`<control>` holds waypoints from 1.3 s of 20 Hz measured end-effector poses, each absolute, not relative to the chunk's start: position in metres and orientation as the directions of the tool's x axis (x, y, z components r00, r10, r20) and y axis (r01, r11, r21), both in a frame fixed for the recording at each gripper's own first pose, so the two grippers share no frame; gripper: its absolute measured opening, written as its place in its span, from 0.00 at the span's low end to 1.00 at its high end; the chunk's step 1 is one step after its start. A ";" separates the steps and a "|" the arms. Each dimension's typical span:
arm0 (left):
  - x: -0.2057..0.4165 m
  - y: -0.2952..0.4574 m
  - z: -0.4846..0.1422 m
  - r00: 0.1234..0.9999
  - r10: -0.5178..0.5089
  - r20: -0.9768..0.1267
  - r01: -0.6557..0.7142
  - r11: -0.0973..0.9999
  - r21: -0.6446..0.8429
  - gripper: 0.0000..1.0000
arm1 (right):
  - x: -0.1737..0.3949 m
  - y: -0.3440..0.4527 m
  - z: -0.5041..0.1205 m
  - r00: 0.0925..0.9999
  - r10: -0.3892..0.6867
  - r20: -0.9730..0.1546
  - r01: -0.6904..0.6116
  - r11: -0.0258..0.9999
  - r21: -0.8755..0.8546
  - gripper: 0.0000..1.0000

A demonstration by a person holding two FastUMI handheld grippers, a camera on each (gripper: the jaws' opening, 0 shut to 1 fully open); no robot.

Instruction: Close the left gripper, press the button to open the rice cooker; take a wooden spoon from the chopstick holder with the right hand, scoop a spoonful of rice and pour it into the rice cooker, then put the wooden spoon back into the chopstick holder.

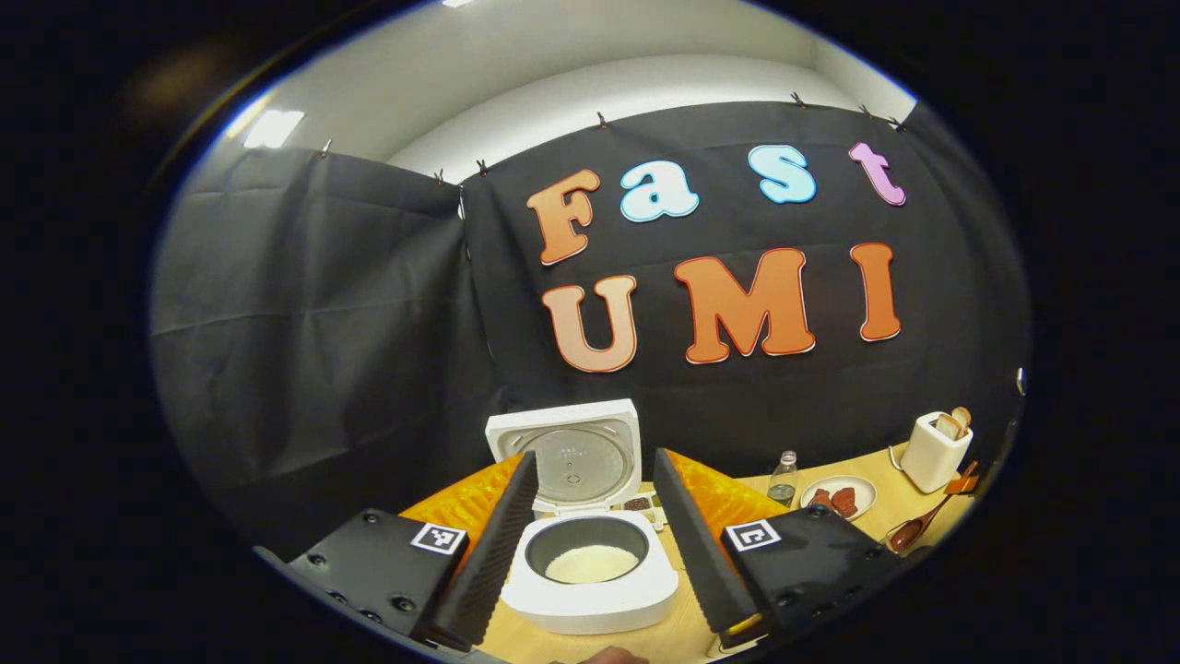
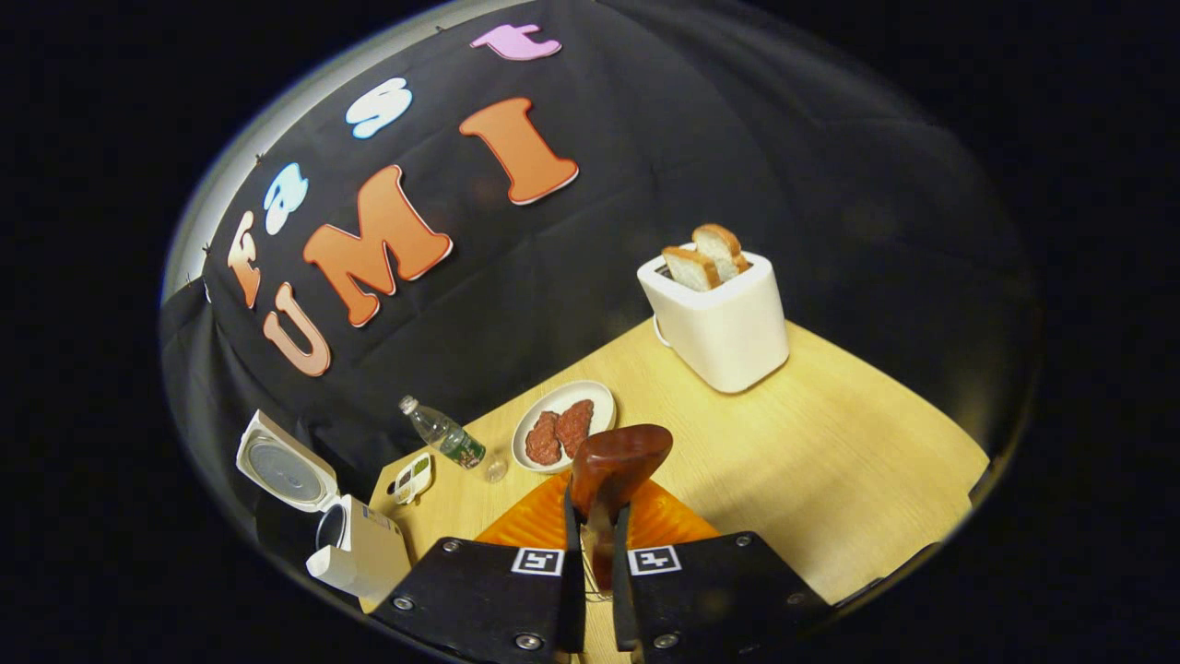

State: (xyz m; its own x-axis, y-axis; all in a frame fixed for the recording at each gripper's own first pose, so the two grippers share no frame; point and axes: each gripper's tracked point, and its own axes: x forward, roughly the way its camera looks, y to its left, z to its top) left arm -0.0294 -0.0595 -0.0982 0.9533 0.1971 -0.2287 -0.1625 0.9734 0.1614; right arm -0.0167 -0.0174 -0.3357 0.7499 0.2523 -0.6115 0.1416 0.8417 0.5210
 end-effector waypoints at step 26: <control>0.036 0.017 -0.175 0.939 0.017 -0.344 -0.016 1.000 0.005 0.97 | -0.130 0.153 -0.260 0.758 0.324 -0.567 -0.200 0.942 0.271 0.11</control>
State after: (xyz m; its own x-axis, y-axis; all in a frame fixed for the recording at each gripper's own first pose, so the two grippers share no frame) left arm 0.0362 0.0171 -0.1753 0.9387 0.0167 -0.3443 -0.0159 0.9999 0.0052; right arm -0.1298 0.1533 -0.2603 0.7577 0.3239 -0.5666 -0.1996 0.9415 0.2715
